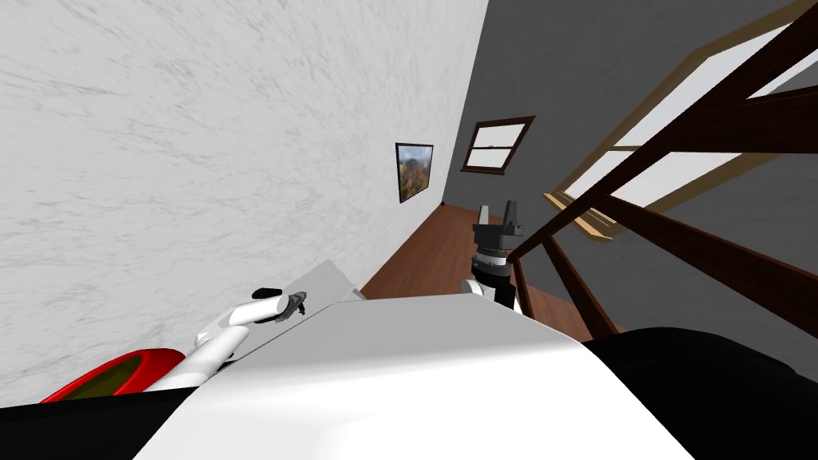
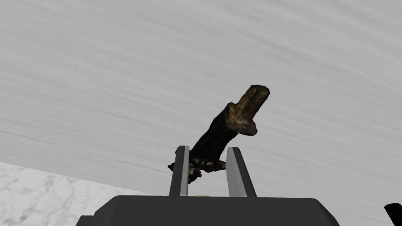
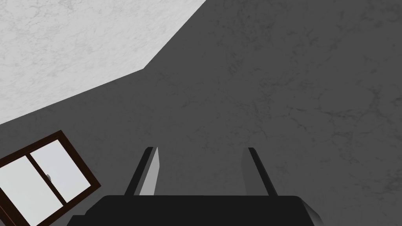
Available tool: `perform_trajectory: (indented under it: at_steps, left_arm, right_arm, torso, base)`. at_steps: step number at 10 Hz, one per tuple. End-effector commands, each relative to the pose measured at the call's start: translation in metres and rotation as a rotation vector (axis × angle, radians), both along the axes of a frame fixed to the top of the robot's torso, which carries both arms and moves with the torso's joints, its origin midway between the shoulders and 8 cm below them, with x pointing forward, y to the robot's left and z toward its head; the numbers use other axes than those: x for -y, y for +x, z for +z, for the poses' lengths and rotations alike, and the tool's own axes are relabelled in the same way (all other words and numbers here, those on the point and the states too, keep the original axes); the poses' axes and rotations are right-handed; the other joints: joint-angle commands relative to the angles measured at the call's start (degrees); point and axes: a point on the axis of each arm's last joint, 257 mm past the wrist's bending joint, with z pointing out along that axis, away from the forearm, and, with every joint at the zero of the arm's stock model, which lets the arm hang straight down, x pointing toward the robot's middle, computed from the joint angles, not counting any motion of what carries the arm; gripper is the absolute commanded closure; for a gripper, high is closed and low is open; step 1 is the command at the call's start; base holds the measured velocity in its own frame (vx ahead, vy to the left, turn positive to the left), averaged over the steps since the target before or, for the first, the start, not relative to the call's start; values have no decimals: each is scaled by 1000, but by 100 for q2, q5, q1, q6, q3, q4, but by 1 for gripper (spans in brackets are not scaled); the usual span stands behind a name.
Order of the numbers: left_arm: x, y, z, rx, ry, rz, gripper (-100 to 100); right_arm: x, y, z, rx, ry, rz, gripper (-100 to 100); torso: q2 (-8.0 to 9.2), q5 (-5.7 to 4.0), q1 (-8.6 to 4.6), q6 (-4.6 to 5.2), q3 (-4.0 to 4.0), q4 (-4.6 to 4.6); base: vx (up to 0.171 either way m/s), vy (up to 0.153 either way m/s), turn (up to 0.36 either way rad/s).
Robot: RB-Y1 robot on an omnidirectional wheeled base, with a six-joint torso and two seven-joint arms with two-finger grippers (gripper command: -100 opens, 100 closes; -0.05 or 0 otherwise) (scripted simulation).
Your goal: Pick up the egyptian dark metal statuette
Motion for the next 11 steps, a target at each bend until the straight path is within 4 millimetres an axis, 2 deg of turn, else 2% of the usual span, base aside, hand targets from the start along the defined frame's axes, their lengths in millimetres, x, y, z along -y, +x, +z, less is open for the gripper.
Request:
perform_trajectory:
  at_steps: [1,9,10,11]
  left_arm:
    - [4,3,4,-1,0,6,100]
    - [25,11,19,-2,-1,30,100]
    - [22,10,17,-1,0,26,100]
    - [22,10,17,0,-1,29,0]
  right_arm:
    - [0,0,0,0,0,0,0]
    - [0,0,0,0,0,0,0]
    - [0,0,0,0,0,0,0]
    - [0,0,0,0,0,0,0]
  torso:
    - [0,0,0,0,0,0]
    - [3,0,3,-6,1,-2]
    - [6,0,3,-6,2,-2]
    - [1,0,1,-8,-1,-3]
  base:
    - [-43,33,-60]
    - [-36,23,-25]
    - [-18,9,-8]
    - [0,0,0]
